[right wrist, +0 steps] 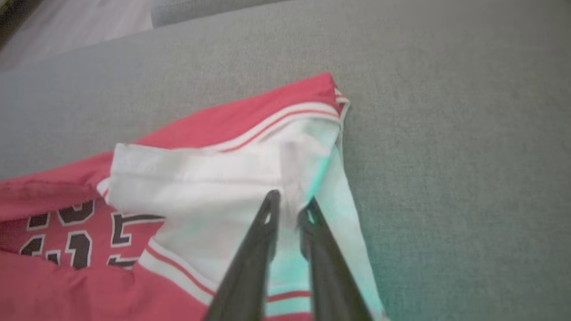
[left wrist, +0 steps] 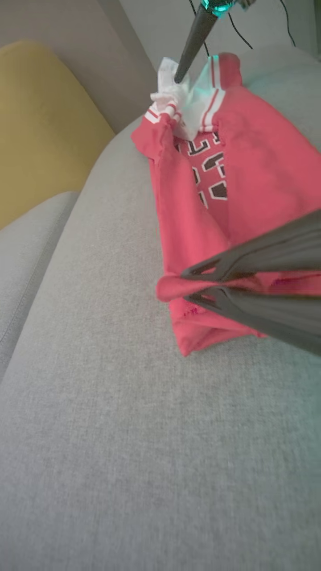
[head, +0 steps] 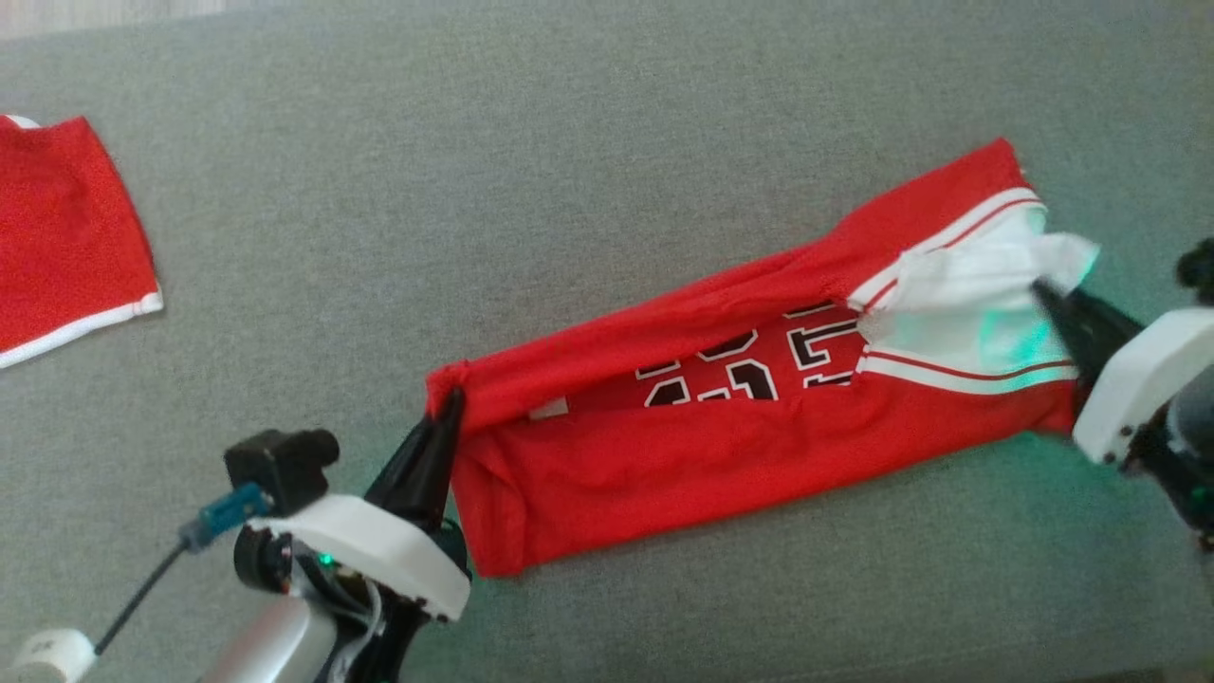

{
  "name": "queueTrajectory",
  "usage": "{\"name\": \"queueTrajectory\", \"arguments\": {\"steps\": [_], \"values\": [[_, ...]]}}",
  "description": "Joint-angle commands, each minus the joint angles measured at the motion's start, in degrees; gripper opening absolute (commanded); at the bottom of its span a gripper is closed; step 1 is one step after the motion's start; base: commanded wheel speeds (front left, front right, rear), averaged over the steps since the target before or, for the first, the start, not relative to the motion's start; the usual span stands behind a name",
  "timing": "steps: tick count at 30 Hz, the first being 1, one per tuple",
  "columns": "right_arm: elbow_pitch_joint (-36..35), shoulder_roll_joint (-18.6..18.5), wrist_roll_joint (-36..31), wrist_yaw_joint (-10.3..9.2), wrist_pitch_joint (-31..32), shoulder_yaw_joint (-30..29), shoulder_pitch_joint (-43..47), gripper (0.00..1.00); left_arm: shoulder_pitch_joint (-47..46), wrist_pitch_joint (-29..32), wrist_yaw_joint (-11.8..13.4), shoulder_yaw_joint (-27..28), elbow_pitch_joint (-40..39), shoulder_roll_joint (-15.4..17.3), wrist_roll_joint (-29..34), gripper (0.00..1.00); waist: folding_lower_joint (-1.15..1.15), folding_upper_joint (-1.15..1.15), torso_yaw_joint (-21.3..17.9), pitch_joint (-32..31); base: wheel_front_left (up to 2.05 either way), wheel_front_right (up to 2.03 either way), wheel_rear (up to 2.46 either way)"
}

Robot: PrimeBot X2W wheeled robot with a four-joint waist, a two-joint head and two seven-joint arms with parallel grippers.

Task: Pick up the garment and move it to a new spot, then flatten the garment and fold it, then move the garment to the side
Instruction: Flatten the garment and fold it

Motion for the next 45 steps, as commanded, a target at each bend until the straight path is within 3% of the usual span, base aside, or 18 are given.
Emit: {"name": "queueTrajectory", "arguments": {"steps": [1, 4, 7, 11, 16, 19, 24, 29, 35, 36, 37, 38, 41, 45], "values": [[-2.1, -1.5, -0.5, -0.04, 1.7, 0.8, 1.4, 1.0, -0.2, -0.4, 0.6, 1.4, -0.8, 1.8, 1.1, 1.0, 0.0, 0.0, 0.1, -0.5, 0.0, 0.0, 0.0], [-3.6, -1.8, -0.2, -0.04, 4.8, 0.2, 2.6, 1.0, 1.0, -2.0, 1.4, 0.6, 0.7, 2.9, 3.9, 1.0, 0.0, 0.0, 0.1, -1.6, 0.0, 0.0, 0.0], [-4.7, -1.4, -0.1, -0.04, 6.3, -2.8, 2.5, 1.0, 2.6, -7.3, 3.2, 1.4, 1.5, 2.2, 6.4, 1.0, 0.0, 0.0, 0.2, -2.4, 0.0, 0.0, 0.0], [-3.2, 2.8, -2.5, -0.04, 6.2, -9.9, -0.1, 1.0, 4.0, -16.6, 6.2, 2.6, 3.3, 0.6, 11.3, 1.0, 0.0, 0.0, 1.1, -2.8, 0.0, 0.0, 0.0], [3.0, 10.1, -9.6, -0.04, 6.4, -16.8, -5.3, 1.0, 4.2, -20.5, 7.2, 2.8, 6.0, -3.5, 15.7, 1.0, 0.0, 0.0, 3.3, -2.4, 0.0, 0.0, 0.0], [7.2, 11.9, -15.0, -0.04, 7.5, -17.1, -6.9, 1.0, 4.8, -20.8, 6.1, 2.8, 7.8, -6.5, 17.7, 1.0, 0.0, 0.0, 4.7, -2.3, 0.0, 0.0, 0.0], [13.2, 10.5, -19.9, -0.04, 10.2, -16.6, -5.5, 1.0, 6.3, -20.9, 3.7, 5.2, 8.5, -9.6, 22.1, 1.0, 0.0, 0.0, 7.1, -2.8, 0.0, 0.0, 0.0], [15.5, 10.1, -18.6, -0.04, 11.8, -17.1, -3.6, 1.0, 8.7, -20.9, 1.0, 8.9, 8.1, -11.7, 25.7, 1.0, 0.0, 0.0, 8.3, -2.9, 0.0, 0.0, 0.0], [16.3, 12.8, -11.9, -0.04, 11.0, -16.8, -4.5, 1.0, 10.1, -20.9, -2.7, 12.7, 8.2, -14.7, 28.3, 1.0, 0.0, 0.0, 8.2, -2.6, 0.0, 0.0, 0.0], [17.1, 13.0, -11.8, -0.04, 10.2, -16.9, -4.8, 0.57, 10.3, -20.9, -3.4, 13.3, 8.5, -15.1, 28.6, 1.0, 0.0, 0.0, 8.1, -2.8, 0.0, 0.0, 0.0], [17.1, 13.0, -11.8, -0.04, 10.2, -16.9, -4.8, 0.57, 10.3, -20.9, -3.4, 13.3, 8.5, -15.1, 28.6, 1.0, 0.0, 0.0, 8.1, -2.8, 0.0, 0.0, 0.0], [17.8, 12.9, -11.8, -0.04, 9.3, -16.7, -5.1, 0.0, 10.5, -20.9, -4.1, 13.7, 8.9, -15.4, 29.1, 1.0, 0.0, 0.0, 8.0, -3.0, 0.0, 0.0, 0.0], [19.1, 11.5, -11.0, -0.04, 5.4, -16.7, -5.6, 0.0, 11.1, -20.9, -5.8, 14.8, 9.7, -16.5, 30.0, 1.0, 0.0, 0.0, 8.0, -3.9, 0.0, 0.0, 0.0], [20.1, 6.4, -10.4, -0.04, 1.1, -17.6, -5.3, 0.0, 12.4, -20.9, -7.3, 17.4, 10.5, -17.6, 28.6, 1.0, 0.0, 0.0, 8.1, -5.4, 0.0, 0.0, 0.0]]}}
